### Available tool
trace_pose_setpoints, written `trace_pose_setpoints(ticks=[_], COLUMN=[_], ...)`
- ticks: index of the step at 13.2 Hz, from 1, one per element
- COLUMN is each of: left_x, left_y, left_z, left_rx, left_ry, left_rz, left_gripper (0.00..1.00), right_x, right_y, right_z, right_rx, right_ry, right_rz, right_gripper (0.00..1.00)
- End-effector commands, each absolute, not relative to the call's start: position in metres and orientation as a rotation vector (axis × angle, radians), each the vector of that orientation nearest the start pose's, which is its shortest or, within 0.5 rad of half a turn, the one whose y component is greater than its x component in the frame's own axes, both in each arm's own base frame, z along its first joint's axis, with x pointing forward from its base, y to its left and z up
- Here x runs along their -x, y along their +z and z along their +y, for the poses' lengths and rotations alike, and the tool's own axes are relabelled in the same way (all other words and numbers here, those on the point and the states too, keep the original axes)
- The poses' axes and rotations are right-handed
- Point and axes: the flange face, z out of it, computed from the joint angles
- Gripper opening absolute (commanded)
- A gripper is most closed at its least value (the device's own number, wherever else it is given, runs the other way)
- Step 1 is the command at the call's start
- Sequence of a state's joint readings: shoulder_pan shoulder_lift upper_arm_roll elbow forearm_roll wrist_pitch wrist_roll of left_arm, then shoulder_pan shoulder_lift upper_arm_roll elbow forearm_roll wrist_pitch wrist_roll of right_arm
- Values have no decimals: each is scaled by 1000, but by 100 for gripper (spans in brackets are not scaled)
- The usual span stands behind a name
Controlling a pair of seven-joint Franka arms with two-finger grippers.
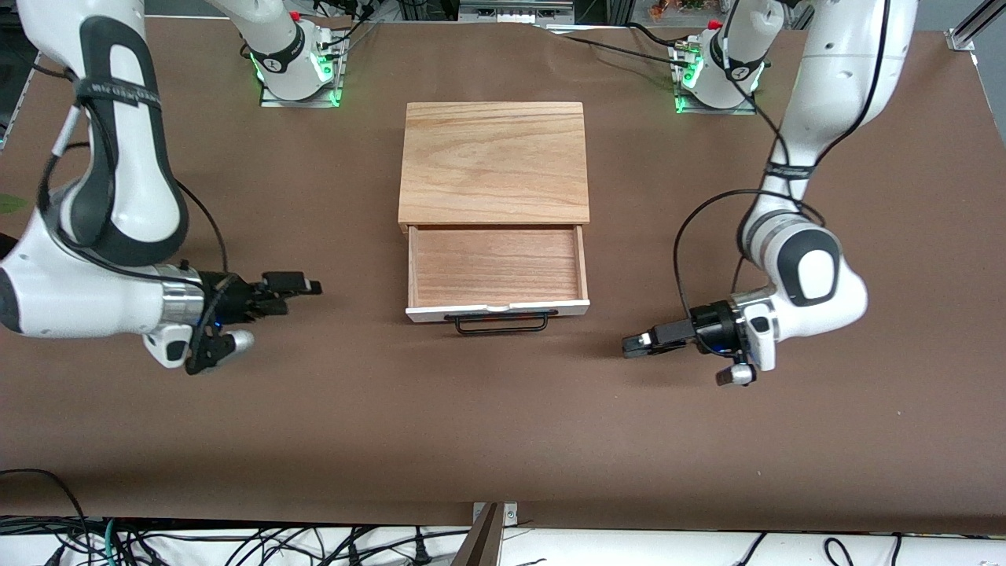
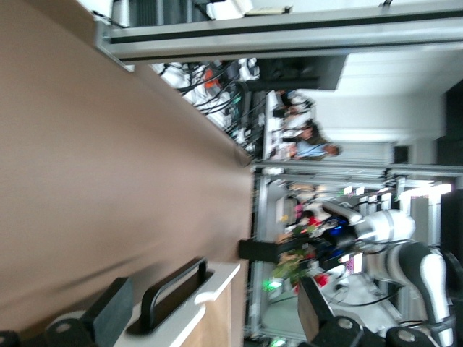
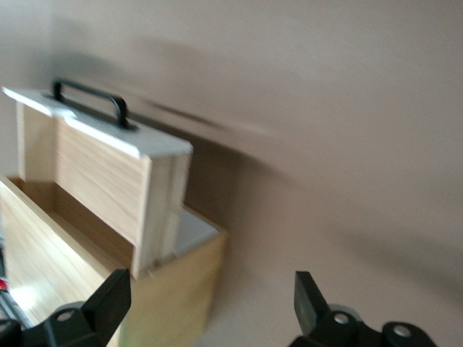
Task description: Pull top drawer with both arms simultaneously
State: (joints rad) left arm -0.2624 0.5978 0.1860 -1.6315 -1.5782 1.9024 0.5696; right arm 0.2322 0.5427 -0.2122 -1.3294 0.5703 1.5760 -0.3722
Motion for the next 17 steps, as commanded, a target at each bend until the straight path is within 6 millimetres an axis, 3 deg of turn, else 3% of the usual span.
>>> trace_pose_setpoints(ticks=[1,2,4,6,7,9,10,11,12,14,15,17], left_x=[-662,-654,-632,-602,-588,-568,-563,-561,-560,-562,-564,-564], left_y=[391,422,461,488,502,523,529,537,546,550,548,547], left_z=[-118,-109,-96,-82,-78,-67,-65,-63,-57,-39,-28,-26], left_rx=[-2107,-2228,-2387,-2594,-2704,-2892,-2980,-3071,-3140,-3203,-3194,-3196], left_ry=[5,-6,-23,-48,-82,-167,-197,-213,-224,-220,-221,-228], left_rz=[198,184,125,-25,-95,-153,-179,-162,-171,-161,-135,-106], left_gripper=[100,100,100,100,100,100,100,100,100,100,100,100], right_x=[-651,-635,-600,-572,-556,-535,-537,-543,-544,-550,-556,-560], right_y=[474,511,543,551,548,541,539,539,546,573,578,577], right_z=[79,81,86,81,66,52,40,15,7,0,-3,-5], right_rx=[2787,2885,3053,3102,3115,3117,3118,3119,3122,3126,3128,3125], right_ry=[315,283,285,275,260,169,144,122,117,38,28,93], right_rz=[-512,-540,-415,-266,-221,-236,-212,-150,-138,-113,-116,-102], right_gripper=[100,100,100,100,100,100,100,100,100,100,100,100])
